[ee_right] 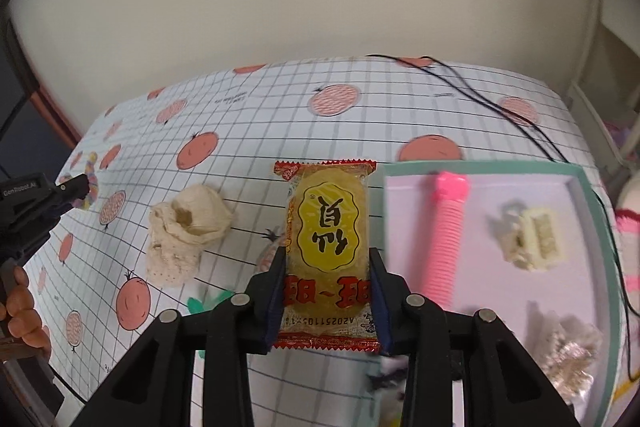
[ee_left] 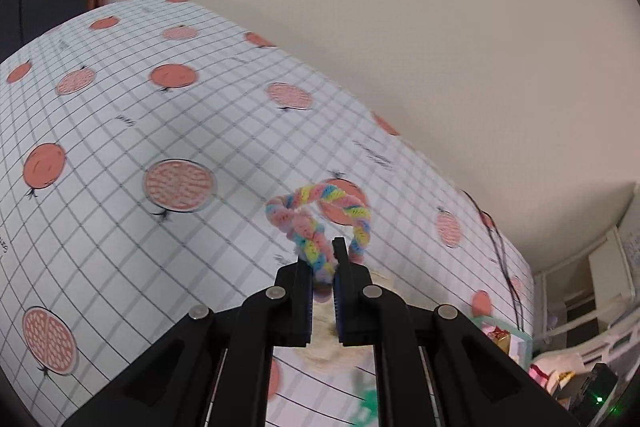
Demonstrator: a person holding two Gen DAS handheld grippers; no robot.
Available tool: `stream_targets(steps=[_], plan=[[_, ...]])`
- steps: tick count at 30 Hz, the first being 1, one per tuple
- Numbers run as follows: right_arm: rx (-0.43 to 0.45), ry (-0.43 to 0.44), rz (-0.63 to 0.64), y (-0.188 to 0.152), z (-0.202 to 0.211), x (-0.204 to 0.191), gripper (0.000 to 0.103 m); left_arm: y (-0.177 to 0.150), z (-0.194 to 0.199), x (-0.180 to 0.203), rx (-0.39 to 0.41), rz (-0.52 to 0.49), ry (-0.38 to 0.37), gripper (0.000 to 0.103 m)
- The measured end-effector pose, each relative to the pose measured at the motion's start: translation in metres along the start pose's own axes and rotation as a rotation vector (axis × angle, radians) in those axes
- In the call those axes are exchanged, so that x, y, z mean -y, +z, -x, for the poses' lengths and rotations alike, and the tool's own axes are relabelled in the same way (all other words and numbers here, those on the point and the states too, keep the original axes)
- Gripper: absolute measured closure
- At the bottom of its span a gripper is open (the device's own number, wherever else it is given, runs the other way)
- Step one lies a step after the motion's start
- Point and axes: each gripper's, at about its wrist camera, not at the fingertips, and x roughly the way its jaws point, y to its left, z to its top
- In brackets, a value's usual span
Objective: Organize objects
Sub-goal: 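Lift and carry the bracelet and snack packet over the tray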
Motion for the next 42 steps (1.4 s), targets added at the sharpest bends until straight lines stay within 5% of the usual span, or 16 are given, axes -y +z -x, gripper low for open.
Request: stream_targets(steps=[16,42], plan=[[0.063,-0.054,-0.095,-0.012,0.044,0.07,0.064,-0.064,0.005,0.111,-0.07,-0.204,-0.084,0.095],[0.043,-0.156,-0.172,-0.027,0.055,0.137,0.064,-0.173,-0.011,0.205,-0.275,-0.449,-0.243,0.094]])
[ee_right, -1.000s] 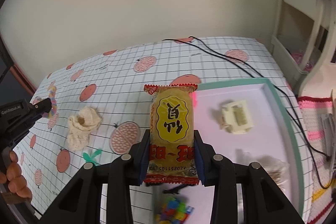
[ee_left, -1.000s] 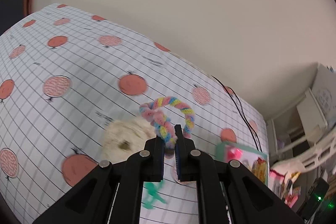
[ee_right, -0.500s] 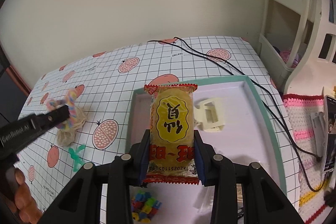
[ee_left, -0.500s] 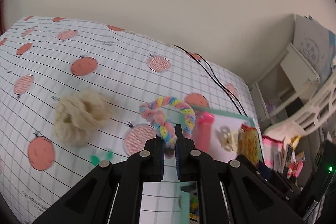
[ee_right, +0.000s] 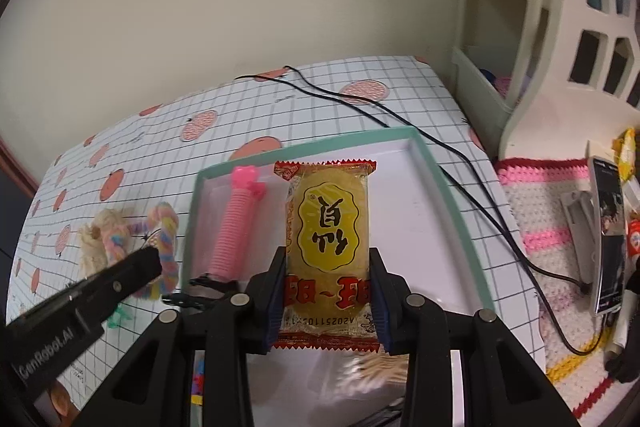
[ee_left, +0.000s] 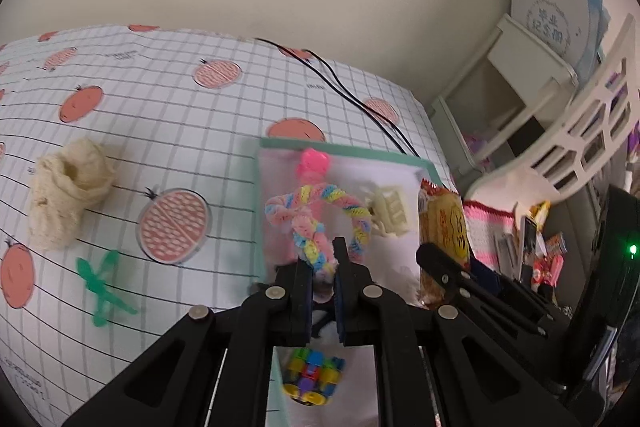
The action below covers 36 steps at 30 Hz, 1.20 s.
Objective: Organize objects
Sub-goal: 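Lift and carry the bracelet and snack packet over the tray, then lower both items into the tray and open both grippers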
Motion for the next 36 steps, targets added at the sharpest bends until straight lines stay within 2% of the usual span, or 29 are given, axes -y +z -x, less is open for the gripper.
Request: stream_targets(steps=[8,27,30,32,36], plan=[[-0.014,-0.025,-0.024,-0.003,-0.003,0.017,0.064,-0.008,-0.011,0.012,-0.033,-0.041,-0.01,0.094],[-0.048,-0.025,-0.002,-0.008,-0.014,0.016,0.062,-0.019,-0.024,0.025,-0.105,-0.102,-0.037,0.094],[-0.049,-0.026,0.002,-0.008,-0.015,0.015,0.061,-0.019,-0.025,0.024,-0.11,-0.105,-0.035,0.093],[-0.05,-0.025,0.003,-0.008,-0.015,0.014,0.061,-0.02,-0.025,0.024,-0.113,-0.107,-0.036,0.086],[-0.049,-0.026,0.002,-0.008,-0.015,0.014,0.061,-0.019,-0.026,0.022,-0.109,-0.098,-0.037,0.08]])
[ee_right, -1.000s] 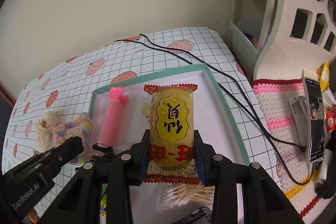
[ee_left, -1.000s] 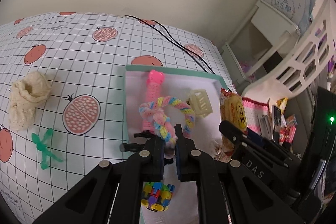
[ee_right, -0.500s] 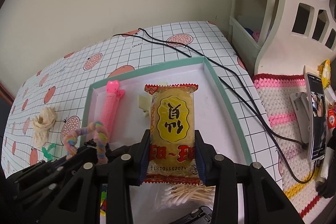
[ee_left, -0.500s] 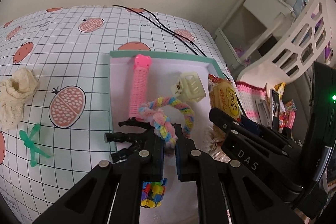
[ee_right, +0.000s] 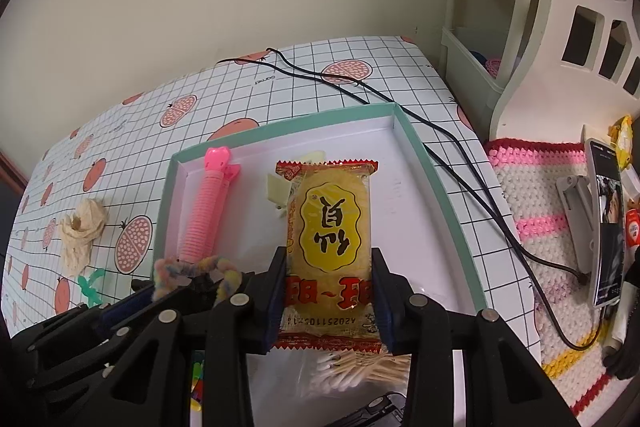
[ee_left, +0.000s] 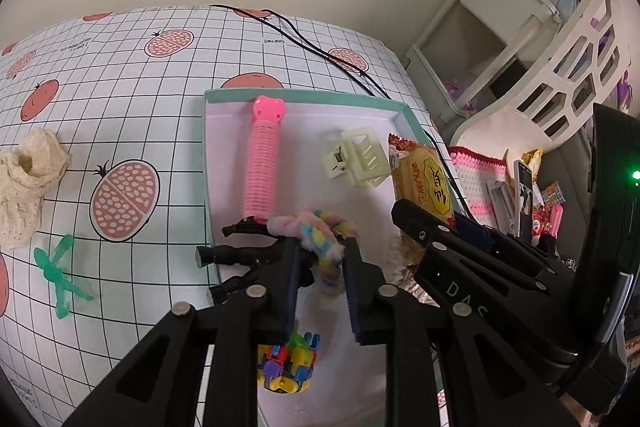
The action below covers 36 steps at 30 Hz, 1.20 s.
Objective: Organize objects
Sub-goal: 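Lower both items into the tray and open both grippers, then withdraw both grippers from the tray toward the scrunchie and green figure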
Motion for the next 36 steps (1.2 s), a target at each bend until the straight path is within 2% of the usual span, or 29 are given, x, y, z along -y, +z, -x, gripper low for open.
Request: stream_targets(steps=[8,16,21,28,31,34,36], plan=[[0.008,0.0,-0.008,0.002,0.002,0.002,0.06,0.002,0.005,0.001,0.024,-0.002,-0.016,0.077],[0.047,0.011,-0.022,0.006,0.012,0.001,0.057,0.007,0.016,-0.002,0.081,0.007,-0.019,0.077],[0.064,0.019,-0.036,0.008,0.016,0.002,0.057,0.01,0.026,-0.008,0.13,0.023,0.006,0.077],[0.057,0.022,-0.03,0.007,0.015,0.0,0.057,0.012,0.036,-0.019,0.188,0.034,0.08,0.077],[0.054,0.02,-0.022,0.006,0.014,-0.002,0.057,0.012,0.038,-0.025,0.196,0.049,0.111,0.067],[0.049,0.019,-0.012,0.005,0.012,-0.004,0.057,0.013,0.039,-0.033,0.202,0.074,0.137,0.064],[0.045,0.017,-0.004,0.004,0.011,-0.005,0.057,0.012,0.04,-0.037,0.205,0.09,0.157,0.057]])
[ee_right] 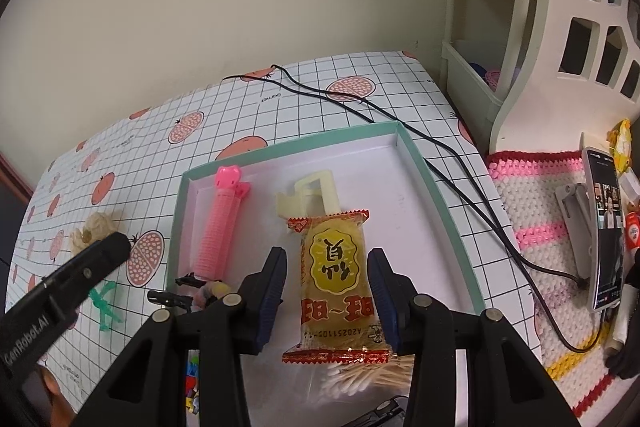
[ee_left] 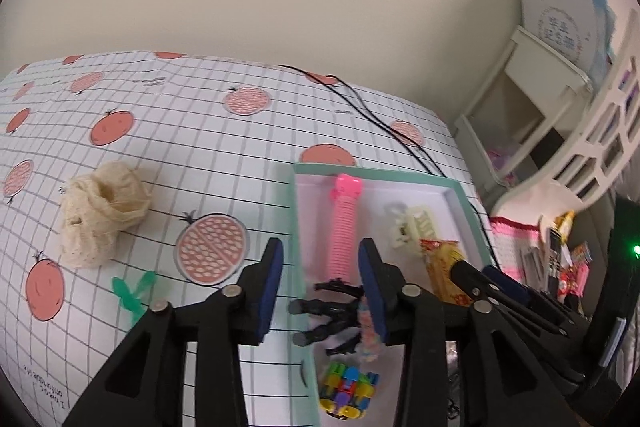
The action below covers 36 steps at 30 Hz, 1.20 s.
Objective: Organize objects
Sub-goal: 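Withdraw both grippers from the tray toward the scrunchie and green figure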
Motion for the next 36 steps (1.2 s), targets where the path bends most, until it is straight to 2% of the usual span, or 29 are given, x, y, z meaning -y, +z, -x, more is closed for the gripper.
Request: stream_targets(steps=[1,4,8,10,13,18,20,23,25,28,33,36], plan=[[-0.002,-0.002,0.004,0.0,-0.001,-0.001,0.057,0.0,0.0,-0.003,0.0,0.009,0.013,0.052],[-0.009,-0.005,0.018,-0.002,-0.002,-0.003,0.057,0.0,-0.003,-0.01,-0.011,0.028,0.065,0.049],[-0.012,-0.006,0.032,-0.002,-0.003,-0.006,0.055,0.0,-0.008,-0.023,-0.034,0.072,0.123,0.038],[-0.012,-0.005,0.042,-0.003,-0.003,-0.008,0.05,-0.001,-0.011,-0.029,-0.046,0.101,0.136,0.037],[-0.012,-0.007,0.058,-0.004,-0.004,-0.012,0.045,-0.003,-0.014,-0.04,-0.061,0.142,0.159,0.028],[-0.011,-0.012,0.08,-0.005,-0.006,-0.016,0.036,-0.005,-0.017,-0.051,-0.082,0.187,0.193,0.027],[-0.011,-0.015,0.088,-0.006,-0.006,-0.017,0.031,-0.006,-0.018,-0.054,-0.088,0.2,0.2,0.017],[-0.01,-0.021,0.102,-0.007,-0.007,-0.019,0.028,-0.007,-0.018,-0.058,-0.084,0.21,0.216,0.016],[-0.008,-0.026,0.11,-0.007,-0.007,-0.021,0.021,-0.008,-0.019,-0.059,-0.081,0.206,0.226,0.016],[-0.003,-0.028,0.121,-0.008,-0.008,-0.024,0.014,-0.008,-0.019,-0.059,-0.073,0.197,0.241,0.006],[0.0,-0.039,0.138,-0.009,-0.009,-0.026,0.002,-0.006,-0.015,-0.059,-0.051,0.183,0.255,0.005],[0.003,-0.045,0.138,-0.008,-0.009,-0.026,0.001,-0.006,-0.015,-0.059,-0.049,0.179,0.259,0.005]])
